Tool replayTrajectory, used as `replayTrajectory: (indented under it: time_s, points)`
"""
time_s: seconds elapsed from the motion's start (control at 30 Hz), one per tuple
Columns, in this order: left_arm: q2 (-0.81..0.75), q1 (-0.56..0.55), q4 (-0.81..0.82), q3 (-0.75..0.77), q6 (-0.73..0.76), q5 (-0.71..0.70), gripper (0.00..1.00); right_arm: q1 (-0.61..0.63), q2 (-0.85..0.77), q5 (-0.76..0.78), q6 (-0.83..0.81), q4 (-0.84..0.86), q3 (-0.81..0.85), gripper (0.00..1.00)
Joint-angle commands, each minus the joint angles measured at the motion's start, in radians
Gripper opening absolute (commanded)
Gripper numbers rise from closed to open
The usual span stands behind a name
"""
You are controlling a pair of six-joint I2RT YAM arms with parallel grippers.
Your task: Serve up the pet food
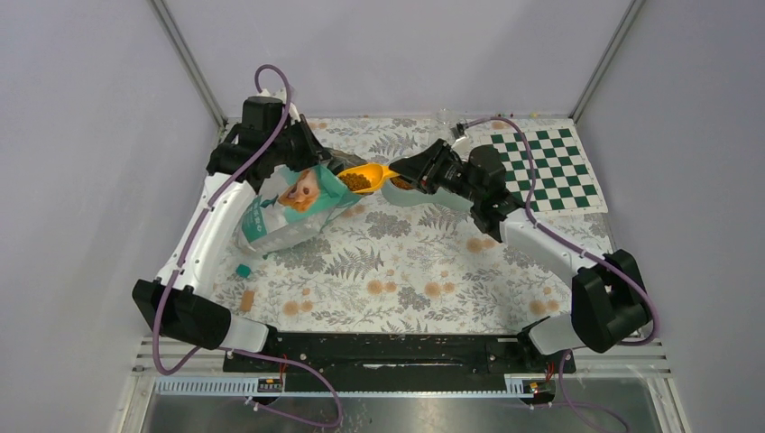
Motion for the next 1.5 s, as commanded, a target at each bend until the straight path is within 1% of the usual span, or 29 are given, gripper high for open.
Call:
replayTrajectory:
  time_s: [0.0, 0.17, 0.43, 0.7, 0.83, 1.17, 1.47]
  points:
    - [-0.072, 0.018, 0.139, 0.077, 0.001, 0.001, 0.0, -0.025, -0.065, -0.039, 0.052, 0.099, -0.021, 0.0]
    - [-0.08, 0.026, 0.139, 0.077, 0.0, 0.011, 0.0, -0.042, -0.084, -0.045, 0.079, 0.138, -0.035, 0.0]
    - [-0.092, 0.034, 0.14, 0.081, -0.003, 0.034, 0.0, -0.053, -0.104, -0.04, 0.079, 0.138, -0.037, 0.0]
    - [-0.122, 0.036, 0.16, 0.057, 0.005, 0.032, 0.0, -0.052, -0.125, -0.009, 0.076, 0.091, -0.01, 0.0]
    - [-0.131, 0.038, 0.162, 0.054, 0.008, 0.032, 0.0, -0.053, -0.132, 0.009, 0.091, 0.106, -0.01, 0.0]
    - [-0.132, 0.038, 0.151, 0.061, 0.013, 0.026, 0.0, -0.055, -0.175, 0.033, 0.12, 0.129, -0.047, 0.0]
    - [-0.128, 0.038, 0.148, 0.048, 0.013, 0.022, 0.0, -0.086, -0.21, 0.042, 0.158, 0.172, -0.1, 0.0]
